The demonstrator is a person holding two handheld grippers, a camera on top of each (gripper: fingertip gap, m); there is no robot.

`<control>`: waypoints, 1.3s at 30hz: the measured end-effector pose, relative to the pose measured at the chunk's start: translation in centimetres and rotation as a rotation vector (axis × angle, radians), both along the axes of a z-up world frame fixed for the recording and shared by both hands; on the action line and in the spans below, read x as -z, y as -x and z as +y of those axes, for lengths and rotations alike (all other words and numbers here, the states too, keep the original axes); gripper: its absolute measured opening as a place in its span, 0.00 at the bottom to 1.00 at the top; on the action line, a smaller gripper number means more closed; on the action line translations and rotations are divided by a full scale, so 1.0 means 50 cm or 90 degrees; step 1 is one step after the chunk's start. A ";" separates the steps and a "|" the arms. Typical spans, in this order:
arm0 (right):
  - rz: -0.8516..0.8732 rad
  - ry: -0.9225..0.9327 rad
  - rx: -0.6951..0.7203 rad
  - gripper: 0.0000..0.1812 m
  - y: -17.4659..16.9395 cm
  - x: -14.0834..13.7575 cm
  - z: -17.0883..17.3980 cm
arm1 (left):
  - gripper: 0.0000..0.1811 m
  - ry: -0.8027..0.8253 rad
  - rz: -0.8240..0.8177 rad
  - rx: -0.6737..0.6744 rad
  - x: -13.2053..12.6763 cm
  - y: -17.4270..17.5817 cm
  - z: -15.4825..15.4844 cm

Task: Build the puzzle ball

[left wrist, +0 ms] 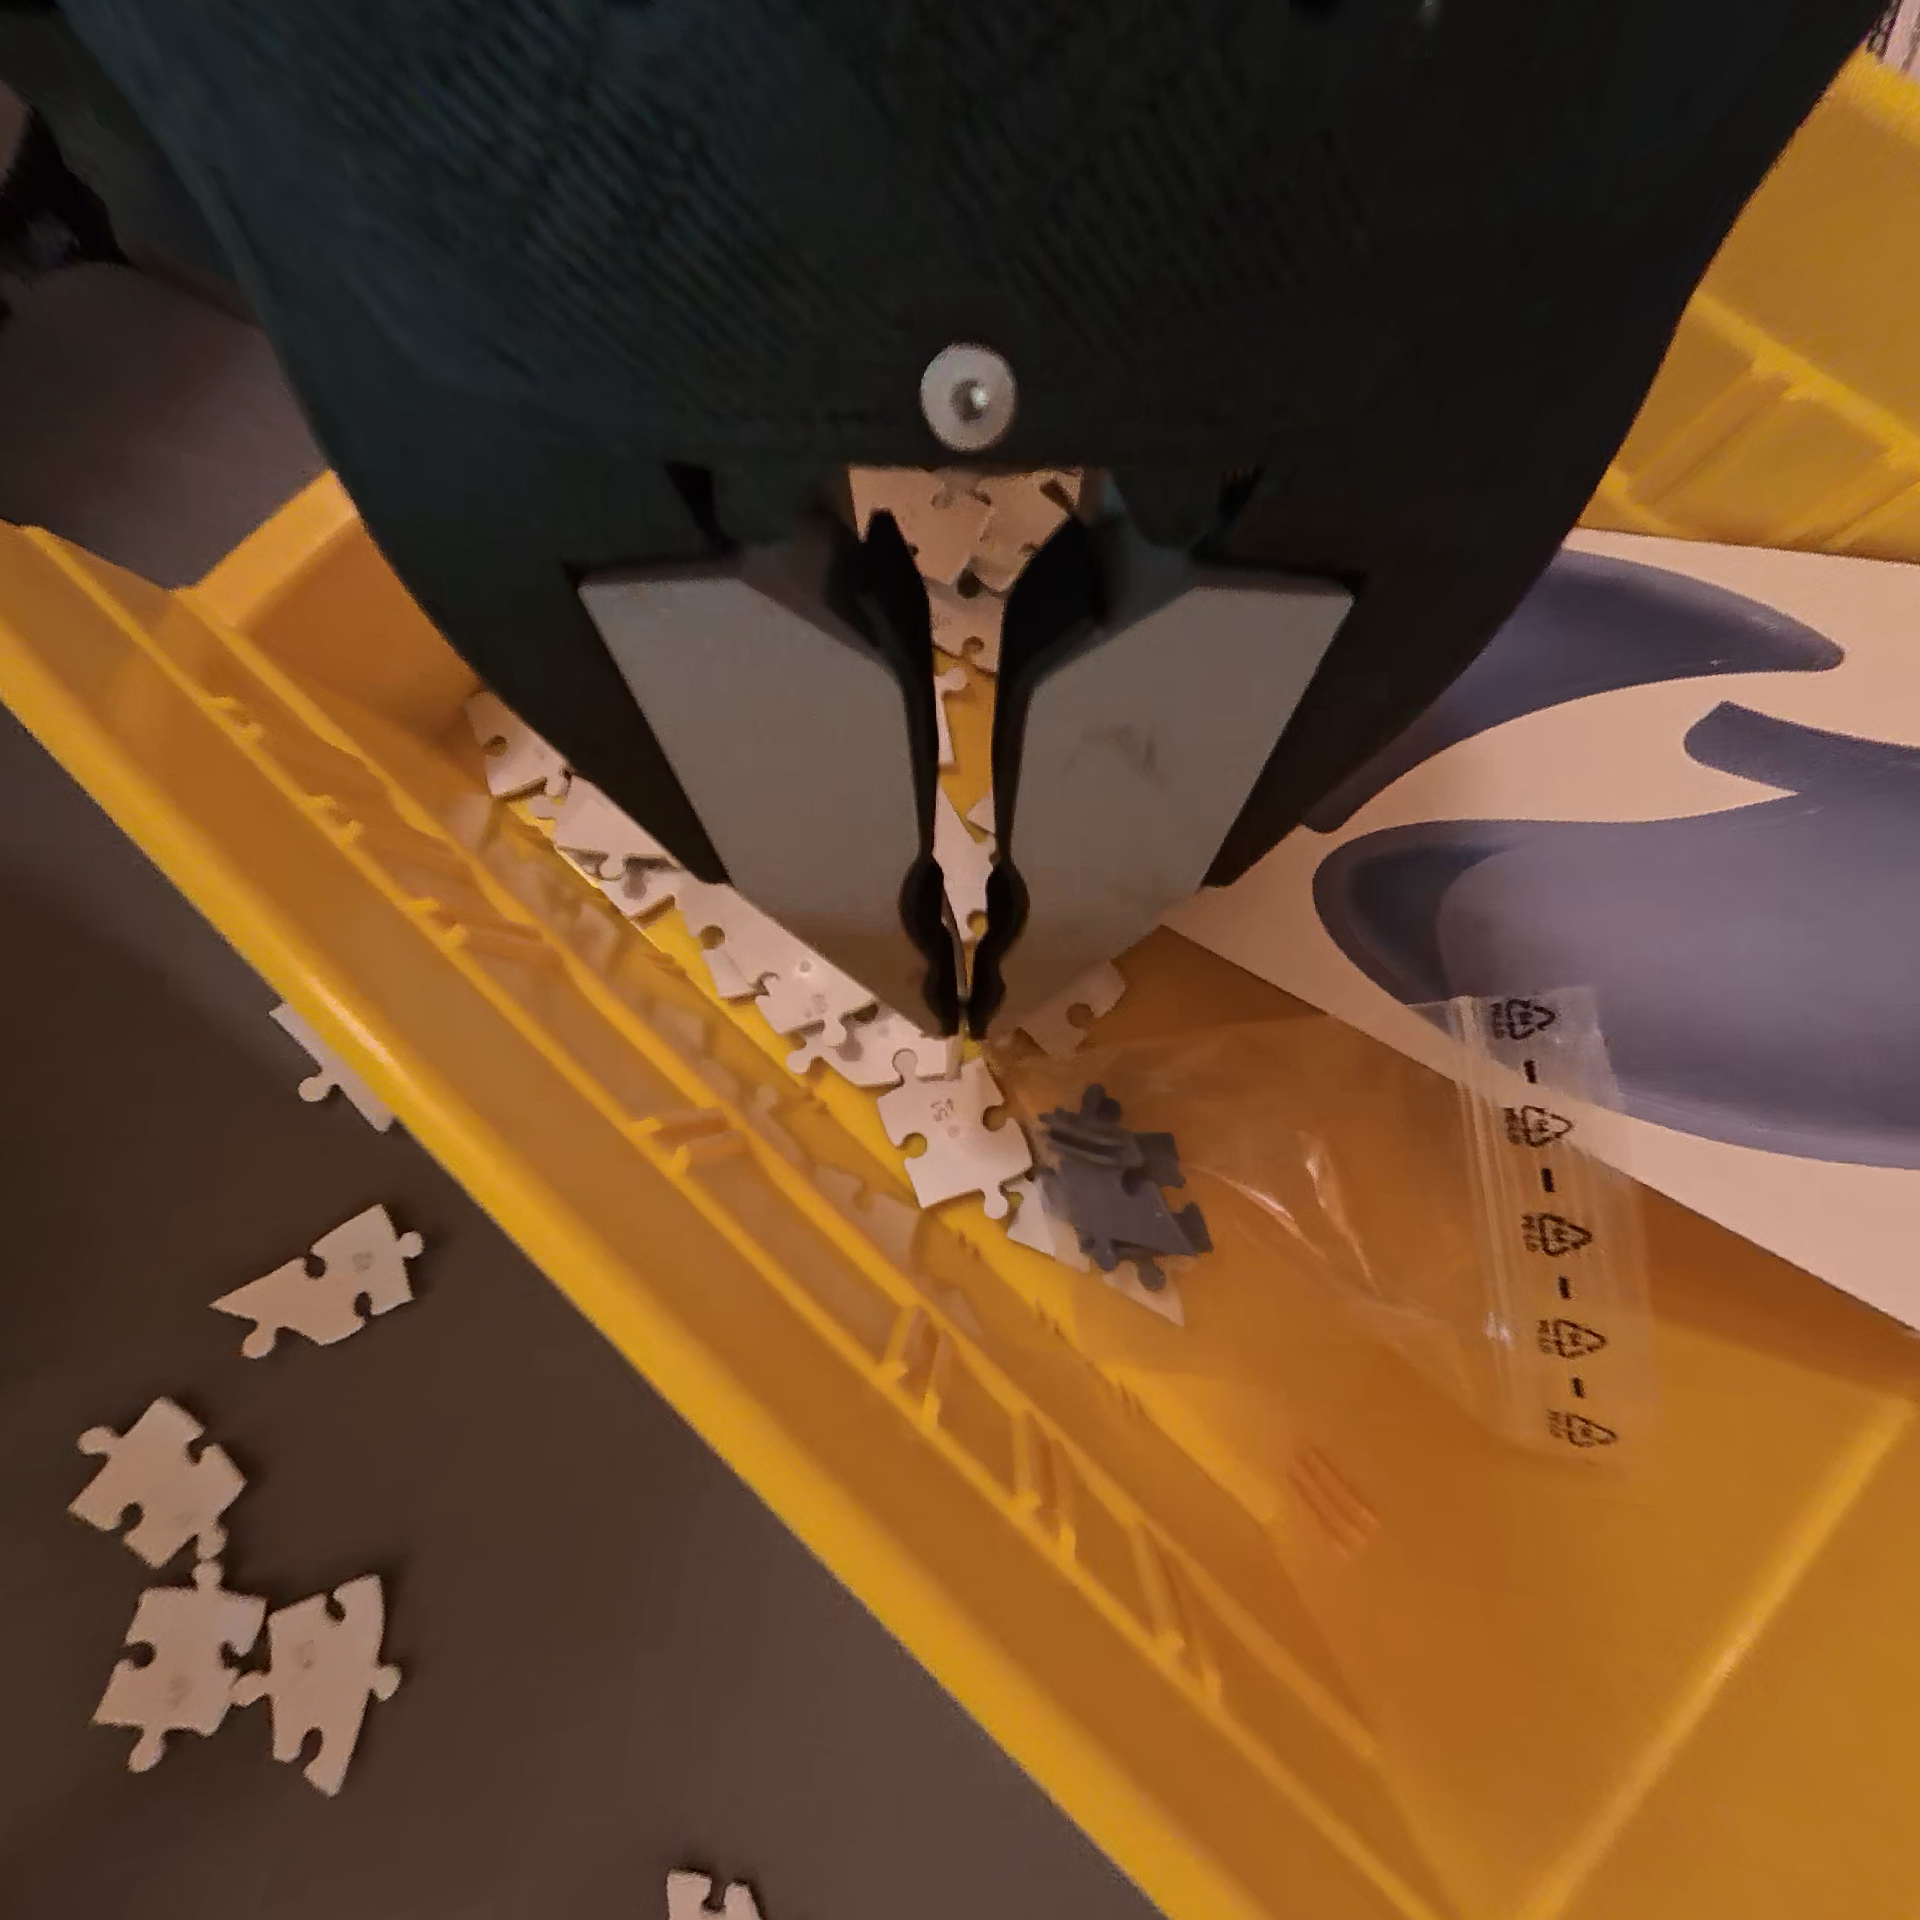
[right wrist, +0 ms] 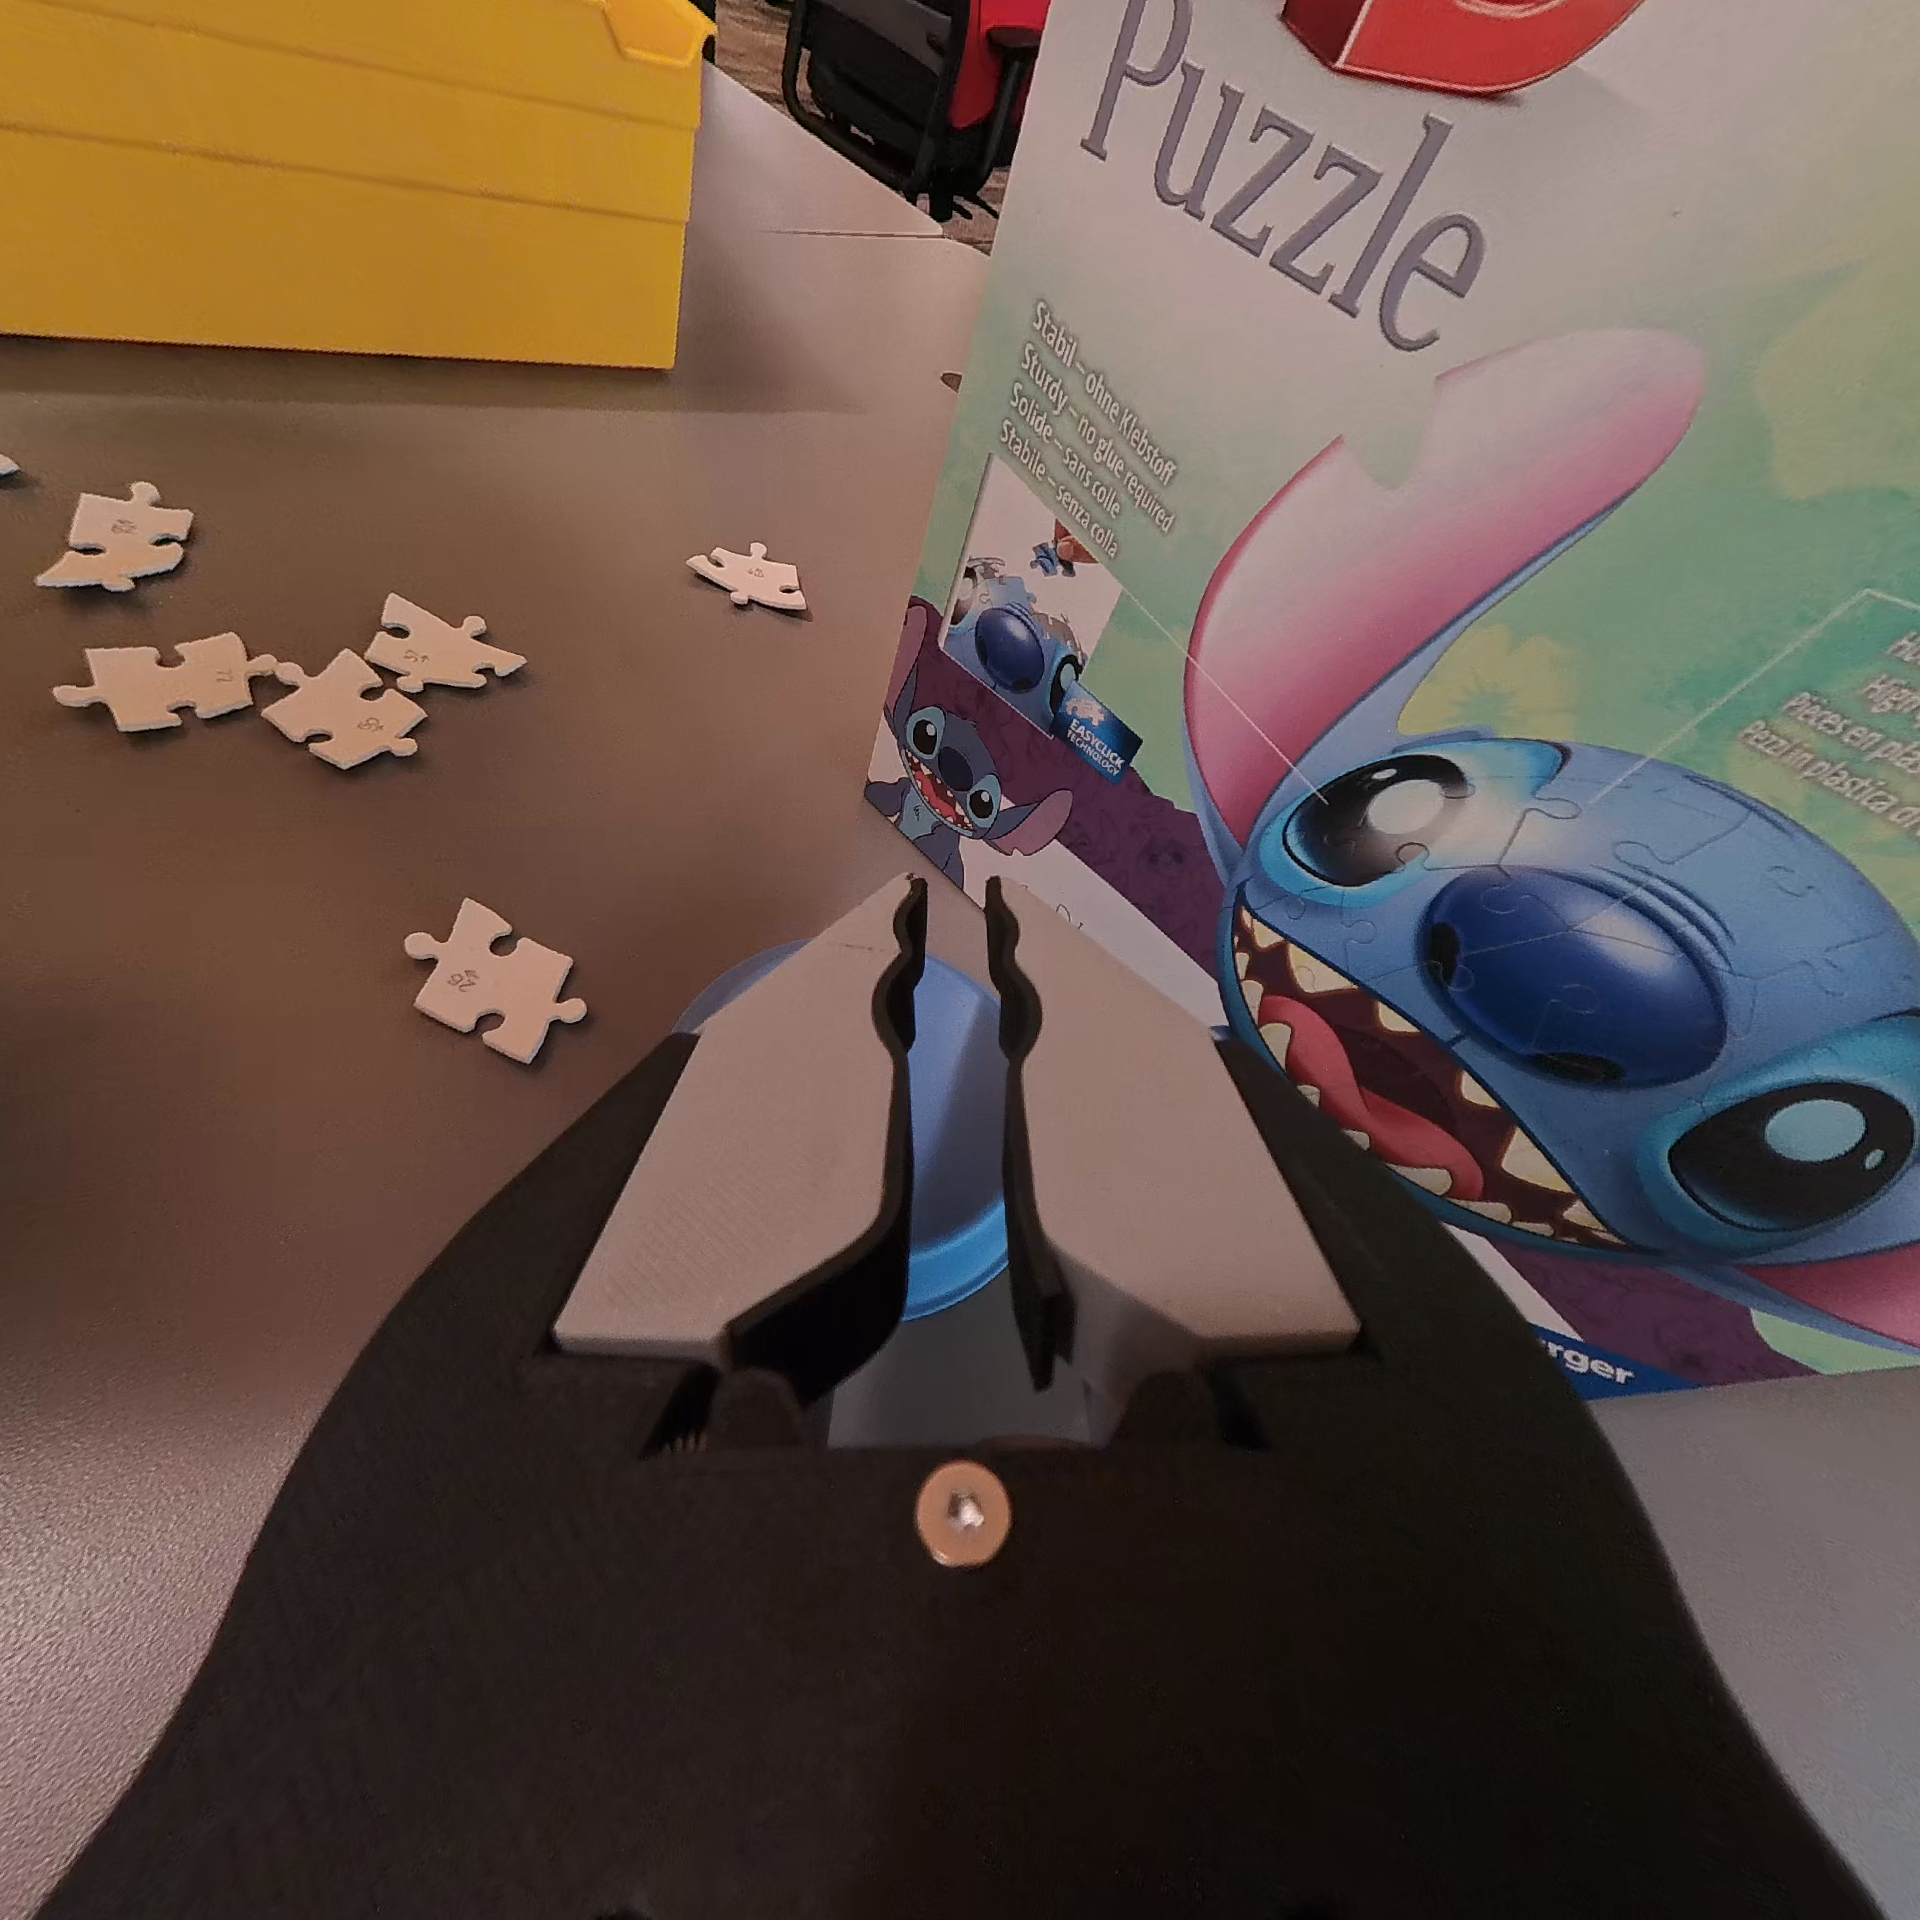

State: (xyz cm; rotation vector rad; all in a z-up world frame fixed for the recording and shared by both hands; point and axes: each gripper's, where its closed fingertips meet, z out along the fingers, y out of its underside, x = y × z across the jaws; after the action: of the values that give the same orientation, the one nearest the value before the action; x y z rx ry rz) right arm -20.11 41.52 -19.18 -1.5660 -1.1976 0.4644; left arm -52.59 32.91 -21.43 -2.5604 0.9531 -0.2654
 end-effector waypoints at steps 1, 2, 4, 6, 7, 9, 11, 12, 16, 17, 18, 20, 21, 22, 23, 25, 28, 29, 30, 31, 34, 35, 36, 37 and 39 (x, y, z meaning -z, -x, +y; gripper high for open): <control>-0.001 0.000 0.000 0.04 0.000 0.000 0.000 | 0.00 -0.010 0.001 -0.003 -0.002 0.000 0.006; -0.001 -0.001 0.000 0.04 0.000 0.001 0.000 | 0.00 -0.021 0.003 -0.005 -0.004 0.000 0.012; -0.002 -0.001 0.001 0.04 0.000 0.001 0.000 | 0.00 -0.029 -0.002 0.005 -0.003 -0.008 0.015; -0.003 -0.002 0.001 0.04 0.000 0.001 0.000 | 0.00 -0.007 -0.004 0.019 0.010 -0.014 0.005; -0.003 -0.001 0.001 0.04 0.000 0.001 0.000 | 0.01 0.000 0.005 0.018 0.018 -0.011 0.004; -0.004 -0.001 0.001 0.04 0.000 0.001 0.000 | 0.08 0.007 0.022 0.006 0.030 0.000 0.008; -0.004 -0.001 0.001 0.04 0.001 0.002 0.000 | 0.08 -0.001 0.025 -0.005 0.027 0.009 0.014; -0.004 -0.001 0.001 0.04 0.001 0.002 0.000 | 0.09 -0.011 0.028 -0.010 0.021 0.016 0.018; -0.003 -0.002 0.003 0.04 0.000 0.002 0.002 | 0.14 -0.034 0.025 -0.034 -0.015 0.042 0.017; -0.002 -0.003 0.004 0.04 0.000 0.001 0.003 | 0.14 -0.030 0.019 -0.033 -0.022 0.044 0.010; -0.001 -0.004 0.005 0.04 0.000 0.000 0.004 | 0.14 -0.024 0.016 -0.030 -0.027 0.045 0.001; 0.001 -0.006 0.007 0.04 -0.001 -0.001 0.005 | 0.13 -0.001 0.012 -0.012 -0.032 0.044 -0.022; 0.002 -0.007 0.008 0.04 -0.001 -0.002 0.005 | 0.13 0.013 0.010 -0.003 -0.032 0.041 -0.034; 0.003 -0.007 0.008 0.04 -0.002 -0.002 0.005 | 0.13 0.034 0.005 0.010 -0.029 0.036 -0.048; 0.002 -0.006 0.009 0.04 -0.002 -0.002 0.006 | 0.13 0.050 0.003 0.022 -0.025 0.030 -0.060; 0.002 -0.007 0.010 0.04 -0.002 -0.002 0.006 | 0.13 0.065 0.020 0.031 -0.013 0.030 -0.068; 0.002 -0.008 0.011 0.04 -0.003 -0.002 0.006 | 0.13 0.093 0.021 0.045 0.003 0.019 -0.077; 0.003 -0.007 0.011 0.04 -0.003 -0.002 0.007 | 0.13 0.093 0.024 0.048 0.008 0.015 -0.075; 0.003 -0.007 0.012 0.04 -0.003 -0.002 0.007 | 0.14 0.093 0.025 0.050 0.013 0.009 -0.071; 0.004 -0.006 0.012 0.04 -0.003 -0.002 0.007 | 0.14 0.094 0.022 0.052 0.017 0.002 -0.067; 0.004 -0.008 0.014 0.04 -0.004 -0.003 0.009 | 0.15 0.083 0.030 0.048 0.027 -0.009 -0.052; 0.004 -0.008 0.015 0.04 -0.004 -0.003 0.009 | 0.15 0.081 0.027 0.048 0.027 -0.012 -0.050; 0.004 -0.009 0.016 0.04 -0.004 -0.003 0.010 | 0.15 0.080 0.021 0.047 0.027 -0.017 -0.048; 0.004 -0.009 0.017 0.04 -0.005 -0.003 0.011 | 0.15 0.080 0.016 0.046 0.028 -0.022 -0.046; 0.003 -0.010 0.020 0.04 -0.006 -0.003 0.012 | 0.17 0.093 0.015 0.050 0.036 -0.030 -0.050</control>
State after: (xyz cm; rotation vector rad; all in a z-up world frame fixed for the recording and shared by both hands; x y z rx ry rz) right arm -19.83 42.13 -19.04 -1.5668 -1.1691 0.4375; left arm -51.09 30.39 -23.25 -2.6668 1.0810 -0.3400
